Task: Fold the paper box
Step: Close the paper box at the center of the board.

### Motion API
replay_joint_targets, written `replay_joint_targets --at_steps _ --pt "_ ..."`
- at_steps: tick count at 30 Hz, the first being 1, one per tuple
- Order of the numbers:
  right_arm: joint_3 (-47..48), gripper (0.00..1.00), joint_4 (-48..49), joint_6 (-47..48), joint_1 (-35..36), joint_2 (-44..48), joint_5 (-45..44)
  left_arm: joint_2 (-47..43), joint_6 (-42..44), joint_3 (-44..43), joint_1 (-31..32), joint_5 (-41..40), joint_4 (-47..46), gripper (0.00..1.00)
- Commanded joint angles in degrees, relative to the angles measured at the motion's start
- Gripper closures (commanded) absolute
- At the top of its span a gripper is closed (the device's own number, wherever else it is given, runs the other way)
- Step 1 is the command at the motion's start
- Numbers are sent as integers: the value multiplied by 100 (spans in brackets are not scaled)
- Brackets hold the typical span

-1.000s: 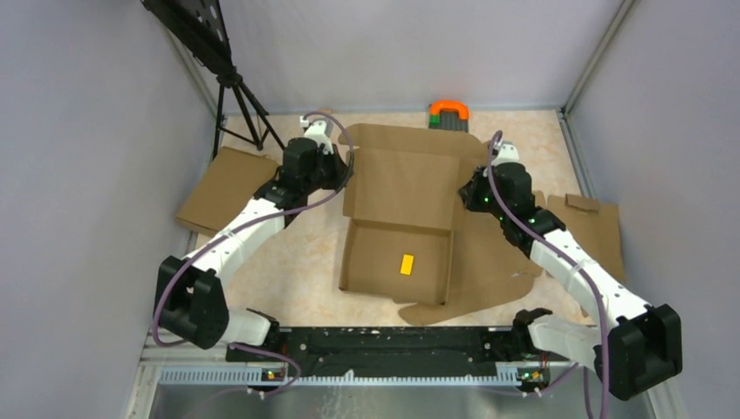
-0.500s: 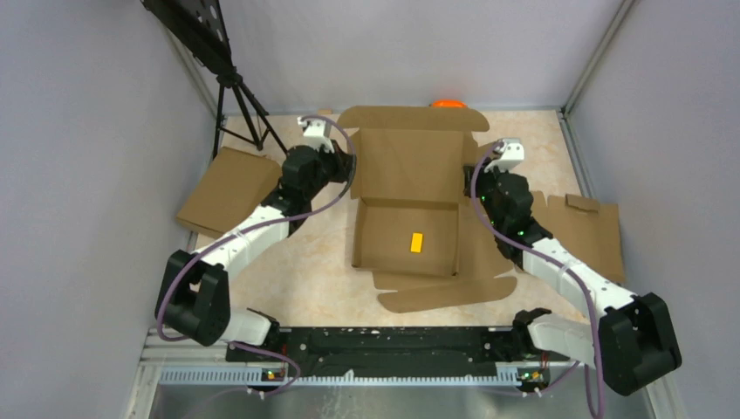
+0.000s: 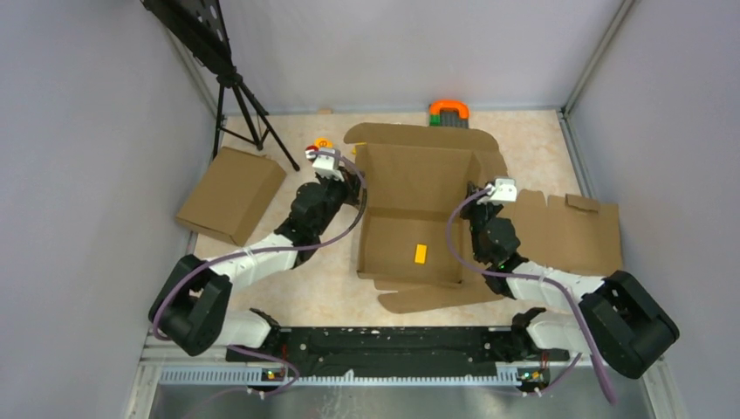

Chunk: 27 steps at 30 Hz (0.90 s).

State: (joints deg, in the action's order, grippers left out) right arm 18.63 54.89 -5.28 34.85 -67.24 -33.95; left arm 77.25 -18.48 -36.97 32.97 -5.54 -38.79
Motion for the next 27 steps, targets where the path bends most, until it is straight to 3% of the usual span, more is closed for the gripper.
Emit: replay_joint_targets --at_steps 1,17,22,27 --pt "-191 100 1573 189 350 -123 -455 -307 -137 223 351 -173 -598 100" --pt "-1043 100 1934 -77 731 128 -734 -540 -154 1384 1489 -1766 -1697 100" --pt "-1049 81 1569 -121 743 418 -432 -469 33 1462 1747 -2097 -1866 100" --pt "-964 72 333 -355 738 1286 -298 -509 283 1712 1816 -2236 -2140 100"
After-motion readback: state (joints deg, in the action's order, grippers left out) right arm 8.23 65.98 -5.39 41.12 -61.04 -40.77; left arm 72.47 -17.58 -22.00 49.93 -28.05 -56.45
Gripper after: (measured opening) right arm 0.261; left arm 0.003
